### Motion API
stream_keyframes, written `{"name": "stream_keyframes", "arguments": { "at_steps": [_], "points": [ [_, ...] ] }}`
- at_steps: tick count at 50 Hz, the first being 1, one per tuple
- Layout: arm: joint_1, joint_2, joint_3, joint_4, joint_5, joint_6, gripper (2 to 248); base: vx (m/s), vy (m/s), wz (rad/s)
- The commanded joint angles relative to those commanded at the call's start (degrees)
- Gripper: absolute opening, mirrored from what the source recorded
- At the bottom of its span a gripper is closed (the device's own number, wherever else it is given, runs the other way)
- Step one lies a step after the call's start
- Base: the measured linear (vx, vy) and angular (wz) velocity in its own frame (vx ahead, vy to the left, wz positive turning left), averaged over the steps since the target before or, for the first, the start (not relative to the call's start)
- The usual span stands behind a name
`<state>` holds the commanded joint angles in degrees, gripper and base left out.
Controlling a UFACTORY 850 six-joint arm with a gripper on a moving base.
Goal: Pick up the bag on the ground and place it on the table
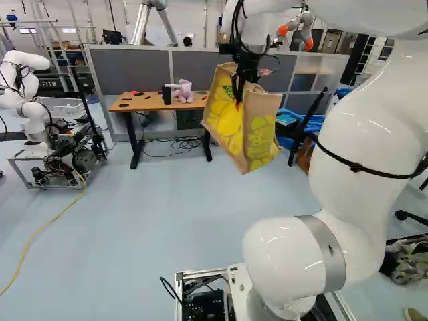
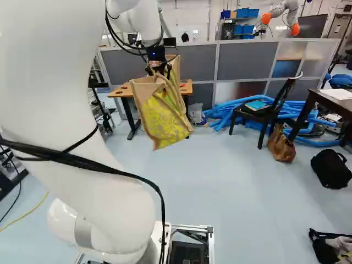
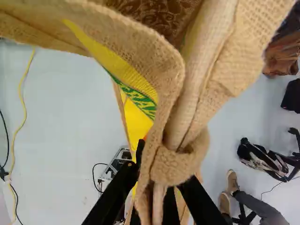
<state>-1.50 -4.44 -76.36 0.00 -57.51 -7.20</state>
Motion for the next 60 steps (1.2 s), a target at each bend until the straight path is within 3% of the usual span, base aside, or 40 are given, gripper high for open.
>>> {"name": "stream_keyframes", "arguments": {
  "at_steps": [34, 60],
  "points": [
    [0.1, 0.5, -5.3, 0.0, -5.3, 0.0, 22, 0.0, 0.0, 0.0],
    [0.1, 0.3, -6.0, 0.0, -5.6, 0.0, 22, 0.0, 0.0, 0.0]
  ]
}}
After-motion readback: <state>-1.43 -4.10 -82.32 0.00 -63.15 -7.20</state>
